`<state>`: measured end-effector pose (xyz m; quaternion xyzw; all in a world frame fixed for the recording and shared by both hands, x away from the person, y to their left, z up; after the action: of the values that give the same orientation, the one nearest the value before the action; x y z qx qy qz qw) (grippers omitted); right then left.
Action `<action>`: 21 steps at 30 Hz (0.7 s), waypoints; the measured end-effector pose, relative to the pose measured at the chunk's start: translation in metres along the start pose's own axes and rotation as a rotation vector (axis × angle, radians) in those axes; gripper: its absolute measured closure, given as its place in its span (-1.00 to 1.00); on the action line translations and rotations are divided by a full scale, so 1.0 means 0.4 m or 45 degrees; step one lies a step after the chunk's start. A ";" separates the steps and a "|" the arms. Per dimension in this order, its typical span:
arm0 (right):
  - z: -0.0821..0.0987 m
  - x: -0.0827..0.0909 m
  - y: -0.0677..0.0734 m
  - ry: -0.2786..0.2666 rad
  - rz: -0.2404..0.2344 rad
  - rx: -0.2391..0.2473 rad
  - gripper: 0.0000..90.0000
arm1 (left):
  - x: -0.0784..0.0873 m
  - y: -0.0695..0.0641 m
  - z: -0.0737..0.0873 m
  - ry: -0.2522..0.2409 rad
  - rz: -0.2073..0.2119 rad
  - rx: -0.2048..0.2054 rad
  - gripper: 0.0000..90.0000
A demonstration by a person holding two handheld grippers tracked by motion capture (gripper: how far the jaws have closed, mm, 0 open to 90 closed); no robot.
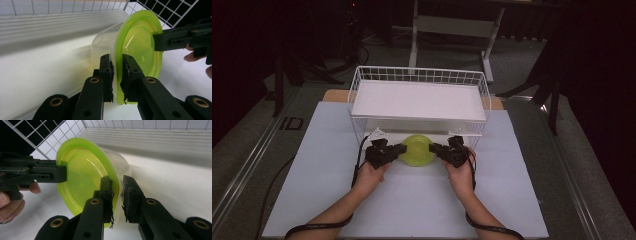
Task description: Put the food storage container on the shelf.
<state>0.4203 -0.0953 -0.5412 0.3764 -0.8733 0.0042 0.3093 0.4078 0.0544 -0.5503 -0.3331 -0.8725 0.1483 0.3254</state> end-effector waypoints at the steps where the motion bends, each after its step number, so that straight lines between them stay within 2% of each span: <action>1: -0.002 -0.001 -0.001 -0.002 -0.002 -0.002 0.76 | -0.001 0.001 -0.001 -0.002 -0.002 -0.004 0.78; 4: -0.008 -0.003 -0.004 -0.015 0.001 -0.007 0.76 | -0.003 0.004 -0.006 -0.012 -0.005 -0.006 0.76; 6: -0.012 -0.006 -0.008 -0.026 -0.006 -0.027 0.75 | -0.003 0.006 -0.009 -0.020 -0.021 -0.025 0.73; 9: -0.019 -0.010 -0.011 -0.045 0.008 -0.021 0.74 | -0.005 0.008 -0.015 -0.050 -0.047 -0.056 0.69; 17: -0.033 -0.021 -0.026 -0.084 0.024 -0.028 0.69 | -0.013 0.017 -0.031 -0.099 -0.064 -0.054 0.61; 19: -0.037 -0.025 -0.031 -0.093 0.041 -0.028 0.67 | -0.016 0.023 -0.035 -0.112 -0.092 -0.064 0.54; 21: -0.039 -0.029 -0.034 -0.094 0.073 -0.015 0.60 | -0.020 0.027 -0.038 -0.119 -0.086 -0.049 0.49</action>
<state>0.4438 -0.0936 -0.5381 0.3492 -0.8946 -0.0059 0.2787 0.4278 0.0576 -0.5480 -0.3024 -0.9001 0.1356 0.2828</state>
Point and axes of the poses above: each handheld gripper's, and its own axes: x roughly backward along the jaws, z roughly out of its underside, y roughly to its left, the point moved 9 cm from there along -x, roughly forward along the jaws, and after that the axes turned 10 degrees about x, right-handed, at the moved point
